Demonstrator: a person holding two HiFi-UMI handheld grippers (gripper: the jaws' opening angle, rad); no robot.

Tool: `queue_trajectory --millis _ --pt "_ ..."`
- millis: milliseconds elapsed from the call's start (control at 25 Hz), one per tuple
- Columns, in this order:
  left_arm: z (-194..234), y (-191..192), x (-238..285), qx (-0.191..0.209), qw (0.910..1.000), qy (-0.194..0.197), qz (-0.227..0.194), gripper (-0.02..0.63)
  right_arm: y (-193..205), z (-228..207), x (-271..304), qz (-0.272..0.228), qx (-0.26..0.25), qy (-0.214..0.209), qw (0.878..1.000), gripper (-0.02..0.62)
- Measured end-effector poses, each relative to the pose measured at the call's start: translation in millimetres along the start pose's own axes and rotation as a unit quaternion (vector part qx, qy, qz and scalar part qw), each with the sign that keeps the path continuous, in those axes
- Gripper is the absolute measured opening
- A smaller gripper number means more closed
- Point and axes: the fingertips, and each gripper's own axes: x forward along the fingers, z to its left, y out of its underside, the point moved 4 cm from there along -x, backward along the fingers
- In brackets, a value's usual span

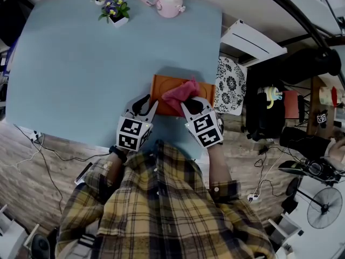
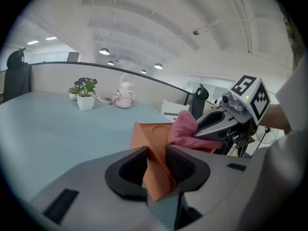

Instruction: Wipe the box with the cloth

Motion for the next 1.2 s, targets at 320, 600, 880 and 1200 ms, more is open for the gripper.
queue_trajectory --millis 320,600,880,1200 --pt "-0.1 0.3 -0.3 -0.001 1.0 -0.001 -0.002 0.117 16.9 -19.3 -17.6 0.032 -0.004 0.04 0.999 0.046" --pt "-0.6 0.2 -0.5 -0.001 1.0 -0.002 -0.002 0.117 33.9 -36.6 -30.7 0.068 -0.011 0.073 0.995 0.048" --pt "1.1 0.8 0.4 0.0 1.0 -0.001 -0.003 0.117 42.4 -48.4 -47.5 0.098 -0.025 0.11 0.989 0.048" --pt "0.0 1.3 0.0 -0.002 1.0 0.0 -0.006 0.117 69.5 -68.8 -77.9 0.094 0.027 0.143 0.985 0.048"
